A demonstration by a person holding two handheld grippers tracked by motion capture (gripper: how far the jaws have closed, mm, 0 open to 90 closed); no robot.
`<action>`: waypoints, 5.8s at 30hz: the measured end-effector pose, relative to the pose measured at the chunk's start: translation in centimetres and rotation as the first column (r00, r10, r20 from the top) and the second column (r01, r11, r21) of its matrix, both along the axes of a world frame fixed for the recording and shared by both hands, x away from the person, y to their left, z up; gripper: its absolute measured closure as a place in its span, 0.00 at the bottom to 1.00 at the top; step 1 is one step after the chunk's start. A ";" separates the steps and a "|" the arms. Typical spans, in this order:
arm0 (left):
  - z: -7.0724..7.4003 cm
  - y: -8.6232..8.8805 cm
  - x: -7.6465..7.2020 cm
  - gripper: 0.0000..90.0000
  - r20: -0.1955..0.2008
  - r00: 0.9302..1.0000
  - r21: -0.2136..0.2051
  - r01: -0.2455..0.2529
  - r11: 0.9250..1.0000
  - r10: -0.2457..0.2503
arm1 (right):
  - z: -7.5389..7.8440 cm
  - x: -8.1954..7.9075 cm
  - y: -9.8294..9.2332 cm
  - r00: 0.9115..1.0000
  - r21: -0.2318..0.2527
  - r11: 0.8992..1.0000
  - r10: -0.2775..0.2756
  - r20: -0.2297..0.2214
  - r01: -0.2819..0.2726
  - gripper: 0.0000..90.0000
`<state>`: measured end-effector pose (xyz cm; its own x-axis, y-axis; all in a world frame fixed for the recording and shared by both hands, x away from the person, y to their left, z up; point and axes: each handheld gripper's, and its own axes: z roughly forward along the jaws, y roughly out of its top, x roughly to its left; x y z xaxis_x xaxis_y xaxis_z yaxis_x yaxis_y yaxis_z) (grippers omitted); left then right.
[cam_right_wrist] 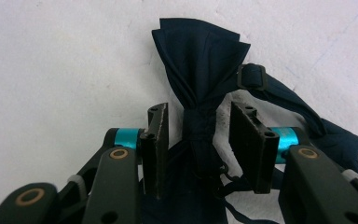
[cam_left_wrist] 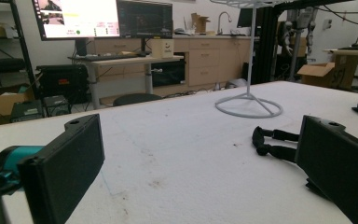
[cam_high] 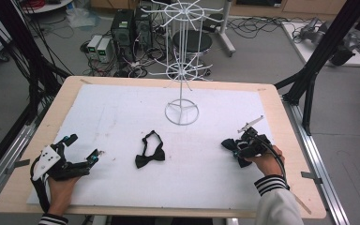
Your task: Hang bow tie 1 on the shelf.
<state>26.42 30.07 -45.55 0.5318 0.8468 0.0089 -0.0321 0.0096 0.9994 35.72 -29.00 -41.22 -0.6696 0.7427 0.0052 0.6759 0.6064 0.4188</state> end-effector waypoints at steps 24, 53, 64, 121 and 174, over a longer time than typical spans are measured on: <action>0.0 0.0 0.0 0.02 0.005 1.000 0.002 -0.001 1.000 0.001 | 0.6 -0.3 0.0 1.000 0.066 0.998 -0.015 0.016 0.014 0.84; 0.0 -0.1 0.0 0.02 0.003 1.000 0.007 -0.001 1.000 0.001 | 3.4 -1.0 -0.9 0.969 0.381 0.924 -0.067 0.238 -0.030 0.84; 0.0 -0.1 0.0 0.02 0.002 1.000 0.007 -0.002 1.000 0.002 | 5.2 -0.9 0.5 0.954 0.414 0.908 -0.064 0.294 -0.067 0.84; 0.0 0.0 -0.1 0.02 0.009 1.000 0.002 0.000 1.000 0.000 | 13.0 2.6 5.1 0.880 0.576 0.802 -0.151 0.450 -0.157 0.83; 0.0 0.0 -0.1 0.02 0.011 1.000 -0.010 0.000 1.000 0.000 | 14.5 7.9 8.4 0.857 0.641 0.752 -0.225 0.464 -0.150 0.83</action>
